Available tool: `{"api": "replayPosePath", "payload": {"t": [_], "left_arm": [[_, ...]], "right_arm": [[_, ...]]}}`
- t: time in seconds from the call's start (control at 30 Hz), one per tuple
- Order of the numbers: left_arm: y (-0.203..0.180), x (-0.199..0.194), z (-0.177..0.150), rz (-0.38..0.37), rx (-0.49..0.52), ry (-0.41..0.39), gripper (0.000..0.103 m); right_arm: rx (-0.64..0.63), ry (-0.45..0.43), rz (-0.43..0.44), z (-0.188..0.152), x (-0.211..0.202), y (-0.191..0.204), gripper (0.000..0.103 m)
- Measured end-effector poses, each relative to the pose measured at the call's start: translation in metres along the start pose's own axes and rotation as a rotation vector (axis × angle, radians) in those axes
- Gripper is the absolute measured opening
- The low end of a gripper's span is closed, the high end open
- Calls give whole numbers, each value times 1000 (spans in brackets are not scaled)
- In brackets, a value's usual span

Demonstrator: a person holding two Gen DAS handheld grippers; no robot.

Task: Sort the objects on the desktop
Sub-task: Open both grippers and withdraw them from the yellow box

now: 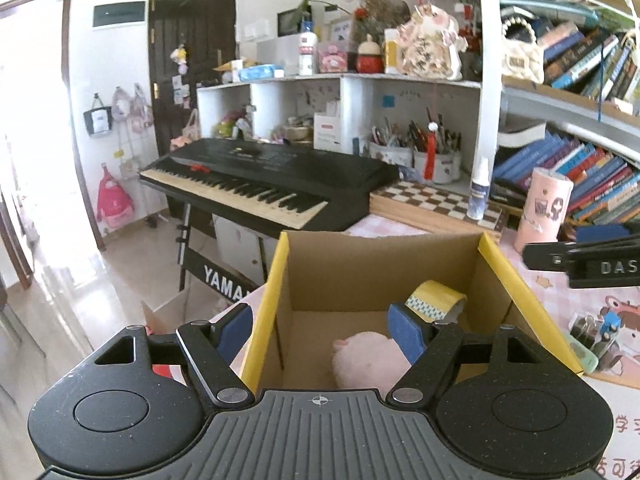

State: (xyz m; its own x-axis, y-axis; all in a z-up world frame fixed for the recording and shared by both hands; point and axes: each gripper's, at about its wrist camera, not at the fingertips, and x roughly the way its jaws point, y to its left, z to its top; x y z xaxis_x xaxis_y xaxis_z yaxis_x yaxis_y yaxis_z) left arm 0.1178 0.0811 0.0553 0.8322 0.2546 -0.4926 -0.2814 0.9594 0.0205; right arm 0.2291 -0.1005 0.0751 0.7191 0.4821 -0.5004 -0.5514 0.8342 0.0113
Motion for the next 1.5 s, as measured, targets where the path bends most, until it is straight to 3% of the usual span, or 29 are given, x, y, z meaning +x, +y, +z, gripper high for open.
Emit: {"api": "replayPosePath", "payload": {"t": [0.13, 0.33, 0.67, 1.07, 1.5], "left_arm": [[6, -12, -4, 4, -18, -18, 84], [14, -29, -10, 2, -48, -48, 85], [31, -57, -35, 11, -71, -29, 86], [50, -91, -65, -2, -62, 11, 87], [58, -115, -101, -31, -30, 82, 89]], "right_arm": [[57, -30, -50, -8, -18, -5, 84], [91, -57, -108, -25, -42, 4, 84], [150, -61, -183, -63, -83, 32, 84], [211, -17, -212, -106, -122, 71, 84], [194, 39, -214, -147, -147, 114, 84]]}}
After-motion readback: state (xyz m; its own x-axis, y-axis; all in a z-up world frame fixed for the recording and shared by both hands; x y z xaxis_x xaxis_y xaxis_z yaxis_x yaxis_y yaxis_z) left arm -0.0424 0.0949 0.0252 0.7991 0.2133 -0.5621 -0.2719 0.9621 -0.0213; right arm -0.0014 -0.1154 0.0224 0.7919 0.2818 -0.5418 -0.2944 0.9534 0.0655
